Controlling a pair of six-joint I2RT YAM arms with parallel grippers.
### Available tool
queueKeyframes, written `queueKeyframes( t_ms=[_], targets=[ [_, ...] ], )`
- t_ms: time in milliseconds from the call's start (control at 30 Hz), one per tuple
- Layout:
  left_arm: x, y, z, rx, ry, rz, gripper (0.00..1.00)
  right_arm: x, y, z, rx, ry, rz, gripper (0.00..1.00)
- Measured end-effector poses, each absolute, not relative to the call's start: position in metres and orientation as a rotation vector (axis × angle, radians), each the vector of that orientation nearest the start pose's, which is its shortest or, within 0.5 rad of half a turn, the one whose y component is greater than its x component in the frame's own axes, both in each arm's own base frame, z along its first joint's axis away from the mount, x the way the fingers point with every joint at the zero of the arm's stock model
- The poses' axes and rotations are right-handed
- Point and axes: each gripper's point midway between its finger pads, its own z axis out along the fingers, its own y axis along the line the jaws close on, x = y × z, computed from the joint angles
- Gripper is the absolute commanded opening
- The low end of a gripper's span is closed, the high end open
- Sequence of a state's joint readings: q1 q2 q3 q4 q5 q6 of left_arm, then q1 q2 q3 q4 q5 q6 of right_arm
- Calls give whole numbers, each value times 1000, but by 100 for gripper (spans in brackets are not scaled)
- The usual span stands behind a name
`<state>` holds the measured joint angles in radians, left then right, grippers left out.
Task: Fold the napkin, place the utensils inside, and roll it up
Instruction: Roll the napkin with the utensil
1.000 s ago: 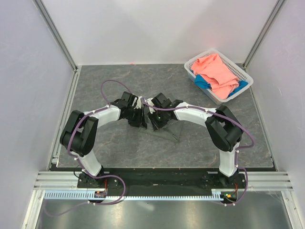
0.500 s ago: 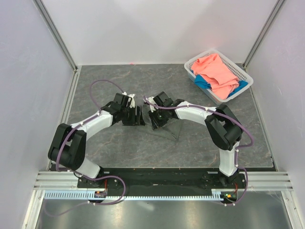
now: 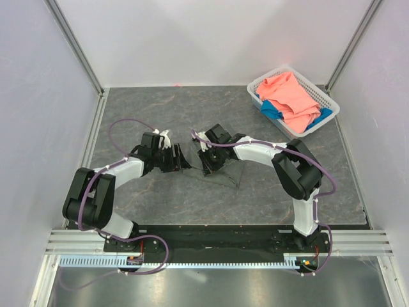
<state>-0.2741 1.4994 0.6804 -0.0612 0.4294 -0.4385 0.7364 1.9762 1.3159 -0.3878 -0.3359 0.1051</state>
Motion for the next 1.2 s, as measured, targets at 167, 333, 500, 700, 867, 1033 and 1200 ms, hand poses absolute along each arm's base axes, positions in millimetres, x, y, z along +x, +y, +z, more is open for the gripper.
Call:
queueKeyframes(
  t_ms=[167,333,500,700,867,1033,1200],
  targets=[
    [304,-183,47,17,2453,-883,67,282,340,26,-960,2541,724,25],
    [311,-189,43,36,2426,-921,67,282,340,26,-958,2544,743,25],
    [313,-193,36,50,2423,-952,67,282,340,28,-955,2550,773,27],
    [315,-195,38,56,2409,-963,74,284,338,30,-948,2559,771,27],
    [315,-195,43,64,2386,-964,77,288,333,30,-928,2573,764,19],
    [311,-194,41,63,2386,-964,77,294,330,30,-914,2579,753,8],
    [302,-191,40,62,2390,-964,78,296,329,31,-908,2578,749,7]
  ],
)
